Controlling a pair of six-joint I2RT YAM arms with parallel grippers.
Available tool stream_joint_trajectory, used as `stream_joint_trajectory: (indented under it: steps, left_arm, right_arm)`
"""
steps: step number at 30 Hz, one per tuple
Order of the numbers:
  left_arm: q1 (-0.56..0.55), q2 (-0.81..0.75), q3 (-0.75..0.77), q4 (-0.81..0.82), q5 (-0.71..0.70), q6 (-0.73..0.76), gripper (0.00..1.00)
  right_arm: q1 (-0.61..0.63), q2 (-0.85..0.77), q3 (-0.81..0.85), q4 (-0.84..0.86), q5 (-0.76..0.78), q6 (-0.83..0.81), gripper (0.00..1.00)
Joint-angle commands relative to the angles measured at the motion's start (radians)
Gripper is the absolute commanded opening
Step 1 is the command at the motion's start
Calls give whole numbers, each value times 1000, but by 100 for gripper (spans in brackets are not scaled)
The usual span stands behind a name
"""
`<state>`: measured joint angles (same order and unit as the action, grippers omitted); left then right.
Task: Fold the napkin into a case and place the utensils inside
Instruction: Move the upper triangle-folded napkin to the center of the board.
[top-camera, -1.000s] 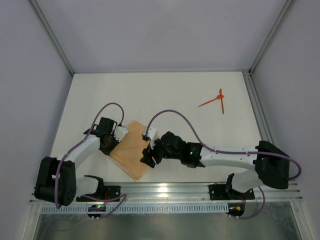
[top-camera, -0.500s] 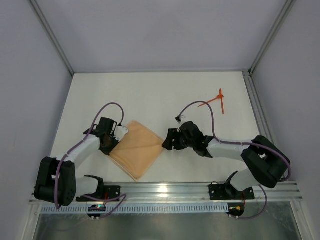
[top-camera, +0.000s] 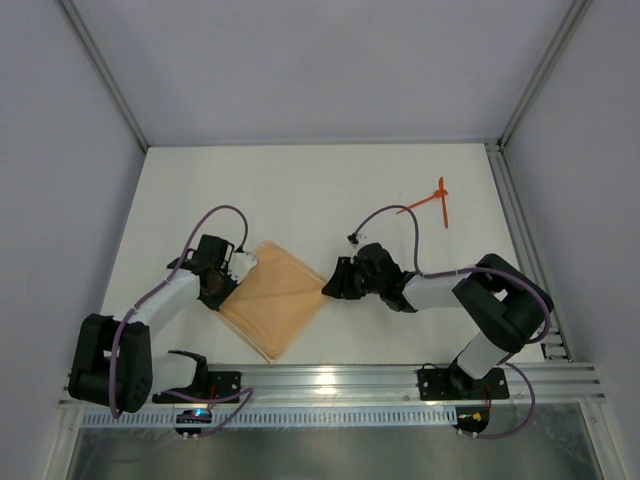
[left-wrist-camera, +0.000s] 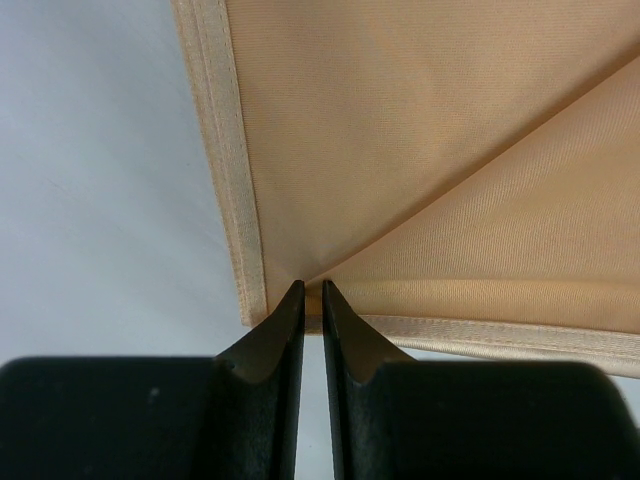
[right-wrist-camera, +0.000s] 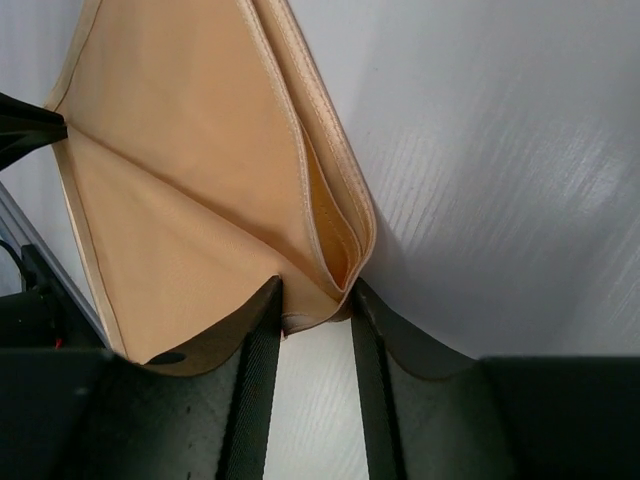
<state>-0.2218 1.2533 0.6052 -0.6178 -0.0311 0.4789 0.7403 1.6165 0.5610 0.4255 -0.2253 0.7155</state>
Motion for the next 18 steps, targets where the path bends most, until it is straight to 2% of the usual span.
stream_joint_trajectory:
  steps: [1, 7, 10, 14, 18]
  left_arm:
    - [1, -25, 4, 20, 3, 9, 14]
    - [1, -43, 10, 10, 28, 9, 14]
    - [1, -66, 25, -11, 100, 7, 14]
    - [-1, -78, 60, -20, 164, 0, 16]
    - [-2, -75, 125, -30, 247, -3, 25]
  right_arm:
    - [-5, 16, 3, 12, -3, 13, 36]
    - [-51, 52, 57, -31, -11, -17, 17]
    - [-90, 80, 100, -47, -40, -36, 10]
    - [-116, 135, 193, -91, -48, -86, 8]
    - [-139, 195, 296, -162, -63, -119, 7]
